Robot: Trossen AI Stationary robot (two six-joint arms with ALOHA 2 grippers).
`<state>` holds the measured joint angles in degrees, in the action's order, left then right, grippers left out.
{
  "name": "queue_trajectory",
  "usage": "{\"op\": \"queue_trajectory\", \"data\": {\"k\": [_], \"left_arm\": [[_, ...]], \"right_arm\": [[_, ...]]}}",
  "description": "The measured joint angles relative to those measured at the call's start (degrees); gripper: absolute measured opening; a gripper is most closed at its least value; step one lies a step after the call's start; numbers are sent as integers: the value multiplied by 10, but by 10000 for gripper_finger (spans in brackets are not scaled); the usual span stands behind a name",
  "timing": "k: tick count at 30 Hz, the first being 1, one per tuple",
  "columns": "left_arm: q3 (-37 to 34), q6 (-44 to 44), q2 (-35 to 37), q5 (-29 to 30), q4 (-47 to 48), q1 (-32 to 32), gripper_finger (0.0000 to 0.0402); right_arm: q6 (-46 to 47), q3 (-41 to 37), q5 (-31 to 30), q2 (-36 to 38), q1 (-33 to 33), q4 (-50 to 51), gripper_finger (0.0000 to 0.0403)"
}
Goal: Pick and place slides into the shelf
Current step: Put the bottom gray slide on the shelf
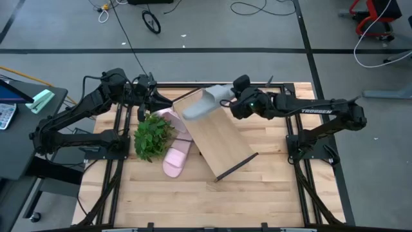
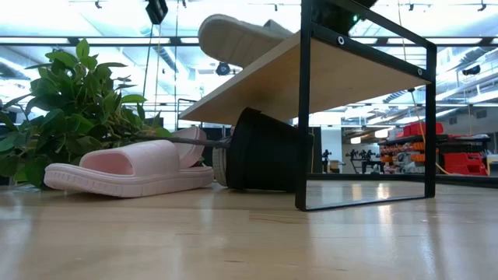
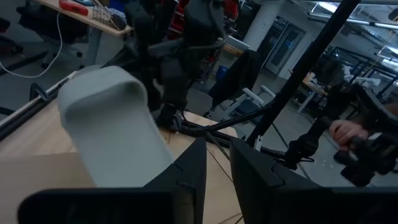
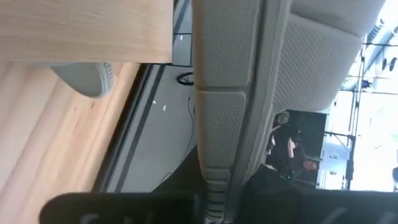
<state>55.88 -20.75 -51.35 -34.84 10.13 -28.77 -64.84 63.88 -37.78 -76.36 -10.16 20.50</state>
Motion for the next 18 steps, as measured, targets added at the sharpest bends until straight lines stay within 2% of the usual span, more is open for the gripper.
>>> {"op": "queue_trajectory", "data": {"k": [6,15,18], "left_arm": [[0,-12,0,0,0,0,78],[0,-45,0,0,1,0,77],[0,-47,0,0,2,0,81]], "right_arm": [[1,-53,26,-5,0,-70,36],[-49,-60,54,-32,-34,-154,36],[-56,-59,64,-42,-47,-155,36]]}}
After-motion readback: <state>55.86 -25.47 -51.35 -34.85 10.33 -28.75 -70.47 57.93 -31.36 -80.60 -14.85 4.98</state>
